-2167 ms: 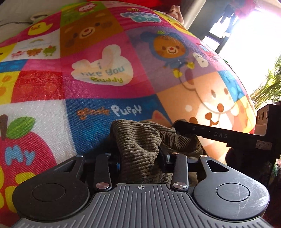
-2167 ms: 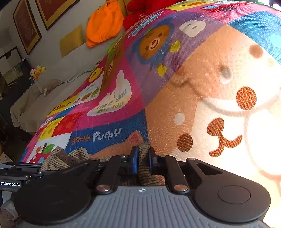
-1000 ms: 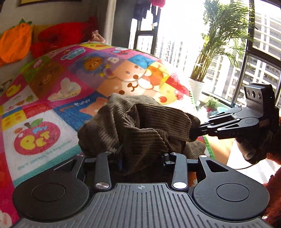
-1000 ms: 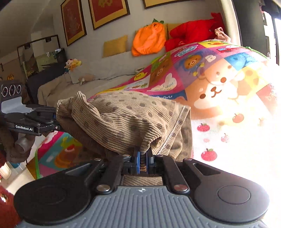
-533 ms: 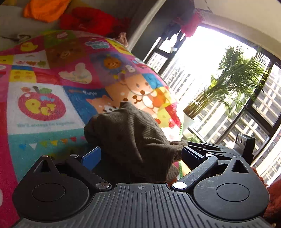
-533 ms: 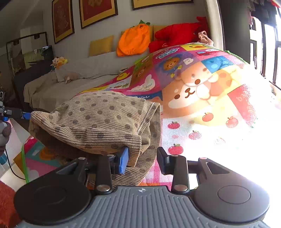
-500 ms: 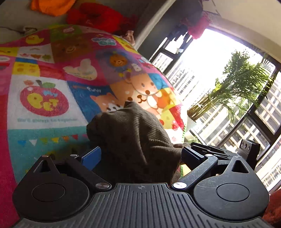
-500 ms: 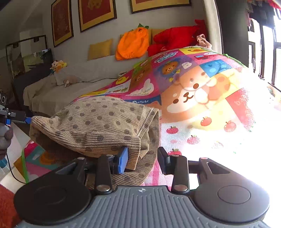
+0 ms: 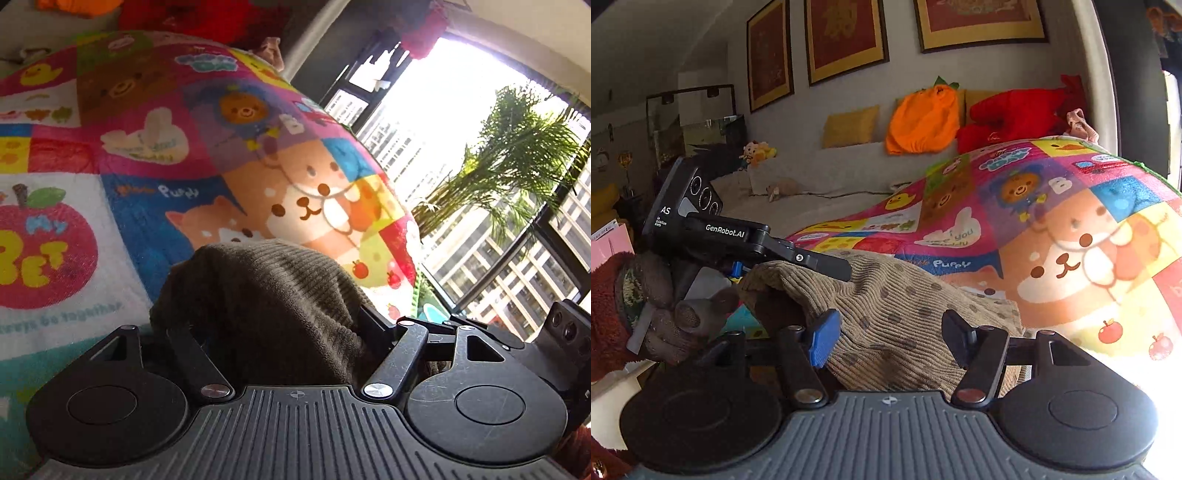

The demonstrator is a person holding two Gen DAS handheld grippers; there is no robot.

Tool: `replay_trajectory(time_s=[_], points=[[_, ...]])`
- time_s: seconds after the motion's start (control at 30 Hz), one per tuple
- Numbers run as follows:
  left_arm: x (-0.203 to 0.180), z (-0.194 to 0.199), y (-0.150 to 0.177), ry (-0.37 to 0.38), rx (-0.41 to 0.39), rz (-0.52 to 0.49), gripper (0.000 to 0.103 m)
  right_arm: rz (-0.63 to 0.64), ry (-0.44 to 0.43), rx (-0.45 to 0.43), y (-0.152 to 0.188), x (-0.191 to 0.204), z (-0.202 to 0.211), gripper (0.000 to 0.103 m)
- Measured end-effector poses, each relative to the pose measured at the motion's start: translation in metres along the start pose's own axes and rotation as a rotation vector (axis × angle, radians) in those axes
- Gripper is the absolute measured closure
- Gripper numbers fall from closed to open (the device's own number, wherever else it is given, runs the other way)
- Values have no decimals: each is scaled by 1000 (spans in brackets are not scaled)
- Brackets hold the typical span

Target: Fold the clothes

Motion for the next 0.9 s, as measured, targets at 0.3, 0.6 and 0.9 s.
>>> replay_trajectory(time_s=[0.3, 0.6, 0.9], points=[[-3, 59, 18, -42, -8, -7, 23, 78, -86, 122, 47, 33, -10, 36], [-22, 27, 28, 14, 45, 85, 23, -111, 44, 17, 28, -30, 37, 29], [-40, 36, 3, 56, -47, 85, 60, -439, -12, 80, 44, -81, 16, 24]])
Point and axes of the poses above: each gripper's, at about its wrist camera, not at the fingertips, and z roughly against the way its jaws point, x to its left, y to its underside, the point moved 3 cm from there along -z, roughly the way its jaws point, and after that the axes turned 9 degrees about y, right-handed, at the moved point
